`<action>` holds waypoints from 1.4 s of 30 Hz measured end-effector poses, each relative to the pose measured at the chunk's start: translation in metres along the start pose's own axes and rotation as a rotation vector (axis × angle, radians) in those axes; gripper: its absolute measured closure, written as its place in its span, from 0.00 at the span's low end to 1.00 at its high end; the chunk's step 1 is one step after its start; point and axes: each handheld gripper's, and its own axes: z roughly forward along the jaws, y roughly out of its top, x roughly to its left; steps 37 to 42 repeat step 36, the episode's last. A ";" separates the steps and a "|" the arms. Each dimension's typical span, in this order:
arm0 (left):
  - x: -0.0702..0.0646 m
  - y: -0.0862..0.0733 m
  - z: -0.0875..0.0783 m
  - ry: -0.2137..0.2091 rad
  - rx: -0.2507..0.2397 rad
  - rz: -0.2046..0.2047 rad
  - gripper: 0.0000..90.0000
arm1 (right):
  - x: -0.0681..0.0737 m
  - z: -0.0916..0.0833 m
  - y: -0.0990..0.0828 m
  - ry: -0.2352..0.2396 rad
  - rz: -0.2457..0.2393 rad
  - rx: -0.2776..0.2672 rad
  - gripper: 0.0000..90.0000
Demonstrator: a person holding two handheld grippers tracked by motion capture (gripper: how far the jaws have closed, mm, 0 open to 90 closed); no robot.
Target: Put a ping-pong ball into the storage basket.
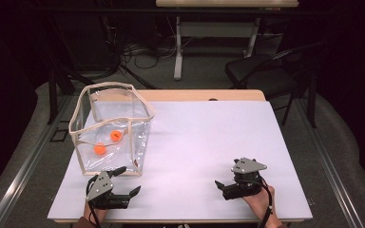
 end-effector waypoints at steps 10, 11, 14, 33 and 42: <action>-0.001 0.000 0.000 -0.001 0.000 0.002 0.18 | 0.005 -0.003 -0.020 -0.021 -0.023 -0.009 0.00; -0.001 0.000 0.000 -0.001 0.000 0.001 0.18 | 0.005 -0.003 -0.022 -0.024 -0.021 -0.014 0.00; -0.001 0.000 0.000 -0.002 0.002 0.001 0.18 | 0.006 -0.005 -0.025 -0.036 -0.023 -0.010 0.00; -0.001 0.000 -0.002 -0.010 0.014 0.002 0.18 | 0.006 -0.014 -0.029 -0.048 0.014 -0.055 0.00; -0.001 0.000 0.000 -0.018 0.024 0.004 0.18 | 0.006 -0.015 -0.030 -0.046 0.017 -0.055 0.00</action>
